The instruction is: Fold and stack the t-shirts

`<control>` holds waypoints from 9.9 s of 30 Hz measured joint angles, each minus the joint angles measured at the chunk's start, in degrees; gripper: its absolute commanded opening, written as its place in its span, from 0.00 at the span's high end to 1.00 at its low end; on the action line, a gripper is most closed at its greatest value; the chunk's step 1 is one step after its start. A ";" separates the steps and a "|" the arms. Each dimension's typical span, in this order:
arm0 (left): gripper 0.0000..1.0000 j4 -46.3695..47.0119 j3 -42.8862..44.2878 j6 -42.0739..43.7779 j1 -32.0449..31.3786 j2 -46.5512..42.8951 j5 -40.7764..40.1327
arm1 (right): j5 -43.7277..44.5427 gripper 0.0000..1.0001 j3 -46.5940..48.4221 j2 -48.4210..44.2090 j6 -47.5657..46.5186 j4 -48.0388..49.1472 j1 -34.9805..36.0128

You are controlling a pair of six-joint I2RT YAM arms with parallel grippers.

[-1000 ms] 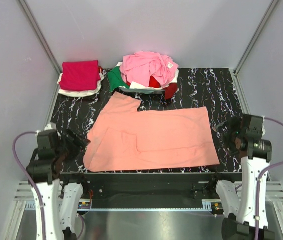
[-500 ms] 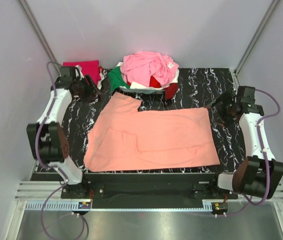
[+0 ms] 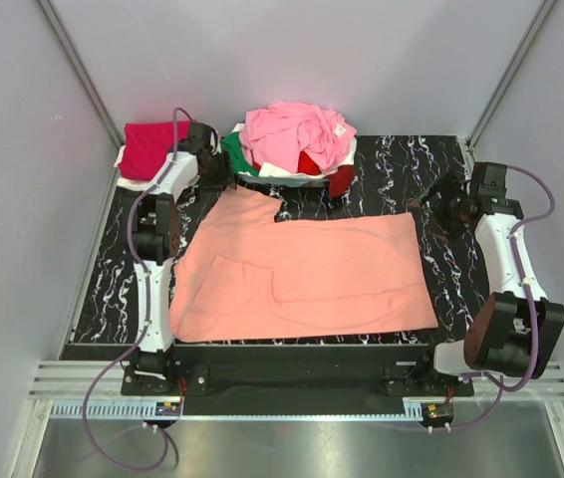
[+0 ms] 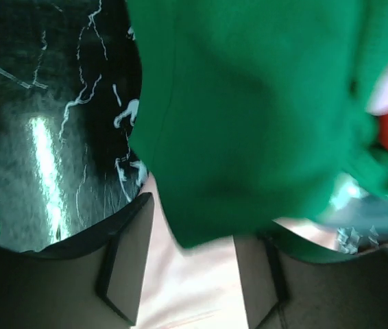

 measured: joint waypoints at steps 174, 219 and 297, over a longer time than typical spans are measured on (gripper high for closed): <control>0.47 -1.53 -40.50 -0.44 -3.76 -44.24 -13.77 | 15.04 1.00 17.86 31.76 -13.92 -6.10 9.38; 0.68 8.52 -57.53 -9.42 -1.51 -38.25 -14.43 | 13.66 1.00 15.26 30.49 -14.08 -4.39 9.38; 0.52 -16.39 -67.23 -8.68 0.00 -82.20 -5.03 | 15.37 0.26 -9.33 -0.44 0.46 1.86 14.97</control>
